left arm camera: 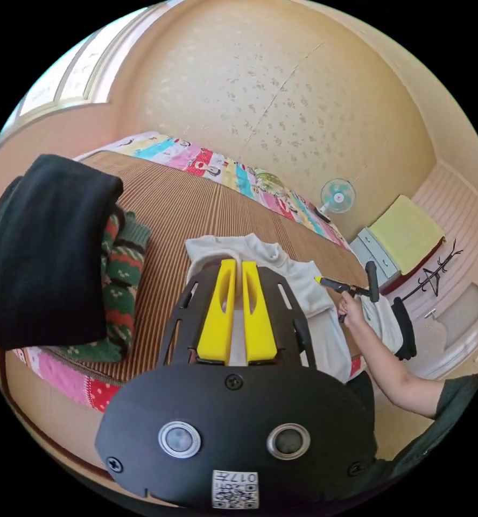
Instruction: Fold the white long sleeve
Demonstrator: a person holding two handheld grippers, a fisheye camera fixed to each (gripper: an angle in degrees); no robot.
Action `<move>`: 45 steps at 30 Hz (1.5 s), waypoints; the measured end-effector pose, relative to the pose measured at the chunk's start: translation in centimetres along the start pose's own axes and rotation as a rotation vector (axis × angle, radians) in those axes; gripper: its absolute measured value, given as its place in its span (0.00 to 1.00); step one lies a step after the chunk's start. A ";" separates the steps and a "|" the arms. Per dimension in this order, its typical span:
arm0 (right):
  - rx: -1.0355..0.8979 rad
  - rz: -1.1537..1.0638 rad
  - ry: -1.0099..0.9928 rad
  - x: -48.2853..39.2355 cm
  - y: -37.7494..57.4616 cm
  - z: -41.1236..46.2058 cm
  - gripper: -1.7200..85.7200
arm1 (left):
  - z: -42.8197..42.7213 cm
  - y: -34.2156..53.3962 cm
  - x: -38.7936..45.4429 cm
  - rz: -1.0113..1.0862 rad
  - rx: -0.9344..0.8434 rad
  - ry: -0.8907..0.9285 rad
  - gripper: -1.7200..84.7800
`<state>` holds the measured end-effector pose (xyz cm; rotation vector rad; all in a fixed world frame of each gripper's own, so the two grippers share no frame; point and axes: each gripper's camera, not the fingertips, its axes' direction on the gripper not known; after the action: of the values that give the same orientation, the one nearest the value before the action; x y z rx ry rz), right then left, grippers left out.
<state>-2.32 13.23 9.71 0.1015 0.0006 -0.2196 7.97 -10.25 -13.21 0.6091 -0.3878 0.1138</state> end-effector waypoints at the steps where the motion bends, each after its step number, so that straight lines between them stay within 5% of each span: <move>1: 0.124 0.042 -0.054 1.2 1.2 -1.5 0.06 | 0.1 -0.6 0.2 0.035 0.025 0.032 0.02; 4: 0.184 0.225 -0.145 5.2 3.1 -1.4 0.06 | 1.3 -2.5 0.2 0.185 0.134 0.102 0.02; 7: 0.060 0.358 -0.170 7.8 2.9 1.4 0.05 | 7.3 -3.3 -4.0 0.008 -0.053 0.129 0.03; 9: 0.028 0.361 -0.180 8.0 1.9 1.8 0.06 | 12.3 -1.2 -8.2 -0.324 -0.310 -0.045 0.05; 13: -0.022 0.265 -0.021 5.5 0.8 0.4 0.07 | 10.8 1.8 -8.7 -0.361 -0.189 -0.049 0.14; 20: 0.107 0.064 -0.045 -2.9 7.7 -7.2 0.05 | 3.9 8.7 1.8 -0.055 -0.116 -0.173 0.13; 24: -0.068 -0.077 0.072 -8.5 10.7 -5.0 0.03 | 8.5 9.6 5.3 0.057 -0.380 -0.314 0.04; 28: -0.300 -0.176 0.332 -10.0 6.7 1.7 0.03 | 14.7 5.5 6.0 0.103 -0.516 -0.402 0.01; 35: -0.381 -0.019 0.138 -2.3 -4.3 4.7 0.03 | 21.5 -2.4 5.9 0.186 -0.488 -0.534 0.01; 39: -0.170 -0.026 -0.001 -1.6 -1.3 -4.8 0.03 | 11.0 -0.1 5.3 0.134 -0.216 -0.317 0.02; 45: -0.162 0.078 -0.084 0.7 12.5 -11.5 0.03 | -0.1 12.6 -1.5 -0.081 -0.218 0.044 0.12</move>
<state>1.22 26.40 -0.49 -0.0687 -0.0690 -0.1447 3.89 0.15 -7.13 0.4057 -0.3276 0.0070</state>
